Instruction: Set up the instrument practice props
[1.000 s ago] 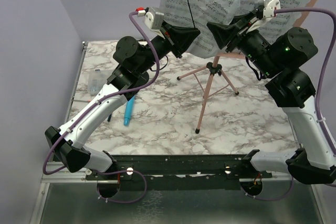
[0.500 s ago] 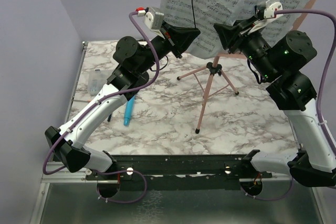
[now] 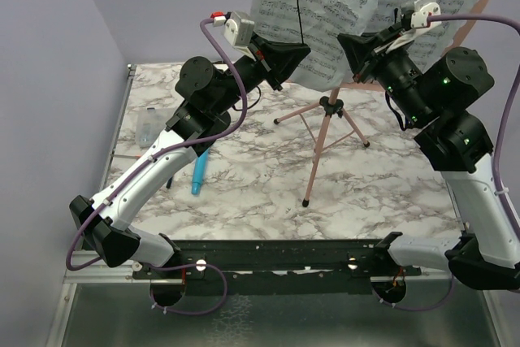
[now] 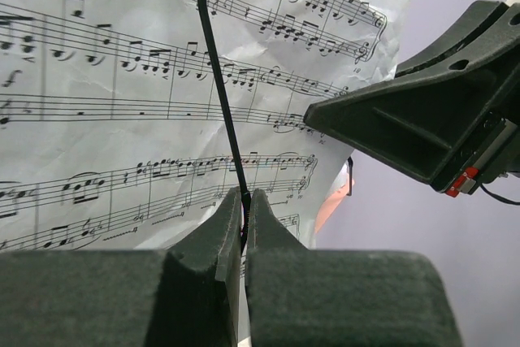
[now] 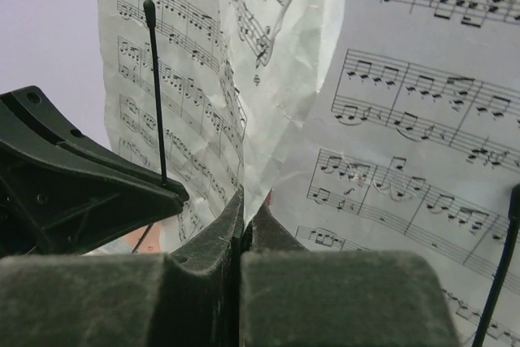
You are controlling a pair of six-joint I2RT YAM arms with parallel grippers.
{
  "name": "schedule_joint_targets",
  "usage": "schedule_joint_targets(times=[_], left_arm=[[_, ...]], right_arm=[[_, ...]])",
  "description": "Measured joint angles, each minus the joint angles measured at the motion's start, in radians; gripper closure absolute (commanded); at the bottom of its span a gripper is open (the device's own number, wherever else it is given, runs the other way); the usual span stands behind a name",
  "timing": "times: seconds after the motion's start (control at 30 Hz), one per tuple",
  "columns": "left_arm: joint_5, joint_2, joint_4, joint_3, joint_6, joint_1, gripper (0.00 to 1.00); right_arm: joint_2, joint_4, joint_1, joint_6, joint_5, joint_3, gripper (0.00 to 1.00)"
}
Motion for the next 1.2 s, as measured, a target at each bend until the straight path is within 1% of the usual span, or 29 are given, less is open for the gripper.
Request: schedule_joint_targets(times=[0.43,0.77,0.93,1.2], left_arm=[[0.002,0.000,0.000,0.000,0.021,-0.002,1.00],[0.003,0.004,0.004,0.000,0.028,-0.004,1.00],[0.003,0.004,0.004,0.000,0.032,-0.005,0.90],[0.004,0.004,0.004,0.000,0.037,-0.008,0.65]], right_arm=[[0.075,-0.024,0.000,-0.045,-0.037,0.089,0.99],[0.105,-0.027,0.000,-0.070,-0.074,0.115,0.99],[0.121,-0.031,0.000,-0.075,-0.093,0.123,0.99],[0.123,-0.032,0.000,-0.077,-0.103,0.123,0.99]])
